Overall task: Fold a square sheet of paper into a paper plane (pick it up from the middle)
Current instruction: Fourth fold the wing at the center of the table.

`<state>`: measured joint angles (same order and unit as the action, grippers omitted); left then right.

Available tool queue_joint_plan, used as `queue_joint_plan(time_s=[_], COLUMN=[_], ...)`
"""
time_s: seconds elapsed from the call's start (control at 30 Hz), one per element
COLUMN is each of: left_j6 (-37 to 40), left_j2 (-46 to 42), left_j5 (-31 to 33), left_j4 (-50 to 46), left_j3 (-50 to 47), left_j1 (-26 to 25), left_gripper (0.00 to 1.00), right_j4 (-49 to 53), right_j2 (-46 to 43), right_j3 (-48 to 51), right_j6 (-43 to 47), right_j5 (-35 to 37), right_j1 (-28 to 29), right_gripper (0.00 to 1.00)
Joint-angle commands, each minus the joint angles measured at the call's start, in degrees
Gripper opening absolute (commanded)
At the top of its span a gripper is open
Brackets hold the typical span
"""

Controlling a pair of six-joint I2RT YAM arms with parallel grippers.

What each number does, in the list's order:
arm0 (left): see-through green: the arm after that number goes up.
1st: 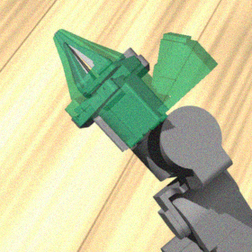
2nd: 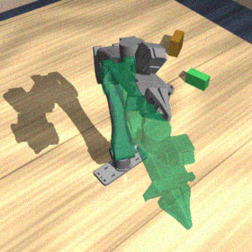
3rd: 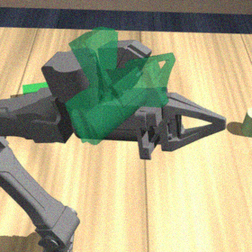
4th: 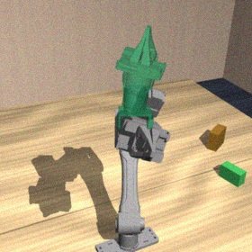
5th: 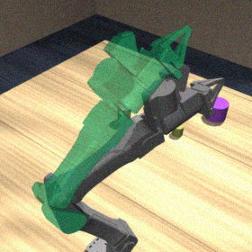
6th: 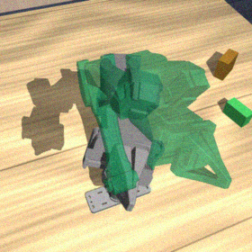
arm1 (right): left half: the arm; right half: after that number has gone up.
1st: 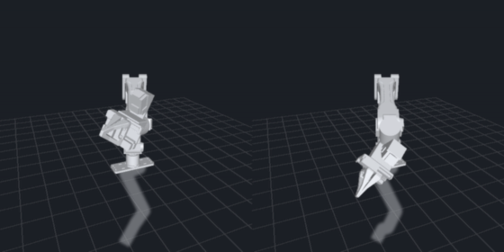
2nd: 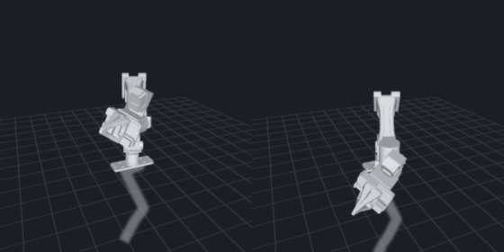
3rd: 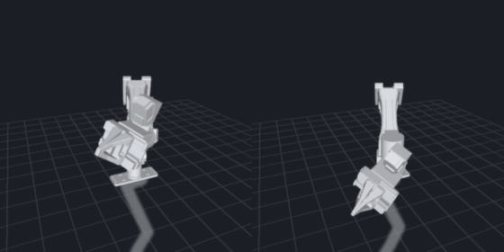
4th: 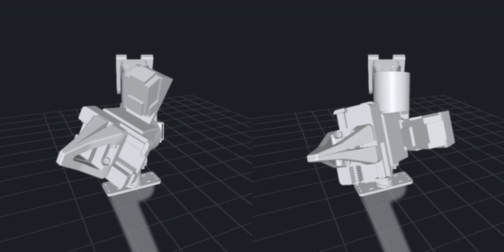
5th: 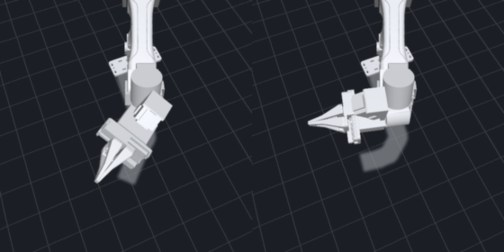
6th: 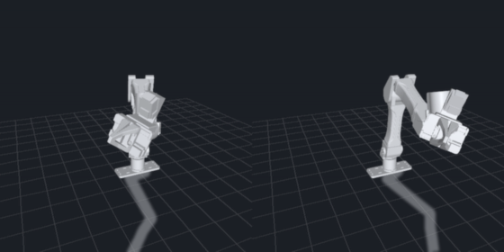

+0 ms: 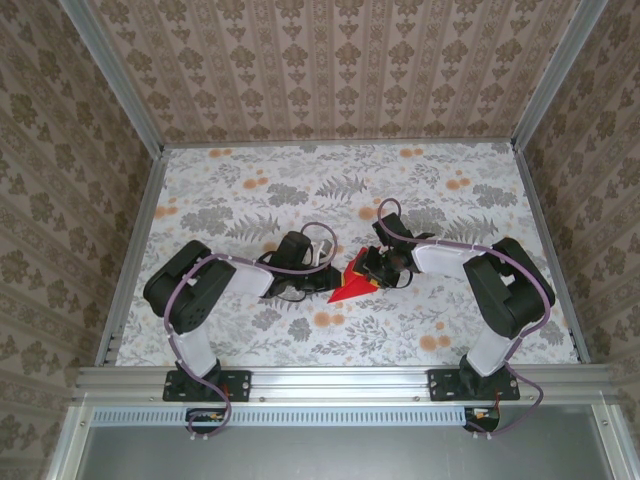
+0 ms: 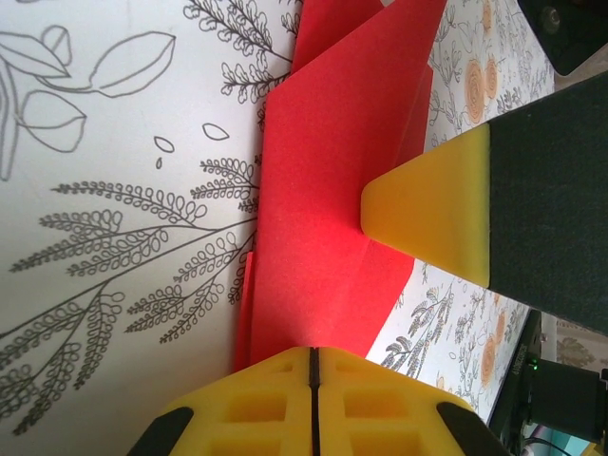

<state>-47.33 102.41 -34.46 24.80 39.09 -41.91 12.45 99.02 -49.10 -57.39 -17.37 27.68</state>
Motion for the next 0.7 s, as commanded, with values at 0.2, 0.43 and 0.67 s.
queue_joint_plan(time_s=[0.2, 0.43, 0.67], left_j6=[0.75, 0.75, 1.01], left_j2=[1.65, 1.87, 1.91], left_j5=[1.15, 1.23, 1.44], left_j4=[-3.28, -3.96, -4.67], left_j3=[1.41, 1.47, 1.73], left_j1=[0.36, 0.27, 0.30], left_gripper=[0.07, 0.07, 0.07], right_j4=[10.09, 10.40, 10.44], right_j2=[11.06, 12.27, 12.62], right_j3=[4.91, 4.17, 4.28], right_j6=[-0.01, 0.61, 0.43], right_j5=[9.72, 9.46, 9.67], right_j1=[0.09, 0.09, 0.09], right_gripper=[0.42, 0.40, 0.39])
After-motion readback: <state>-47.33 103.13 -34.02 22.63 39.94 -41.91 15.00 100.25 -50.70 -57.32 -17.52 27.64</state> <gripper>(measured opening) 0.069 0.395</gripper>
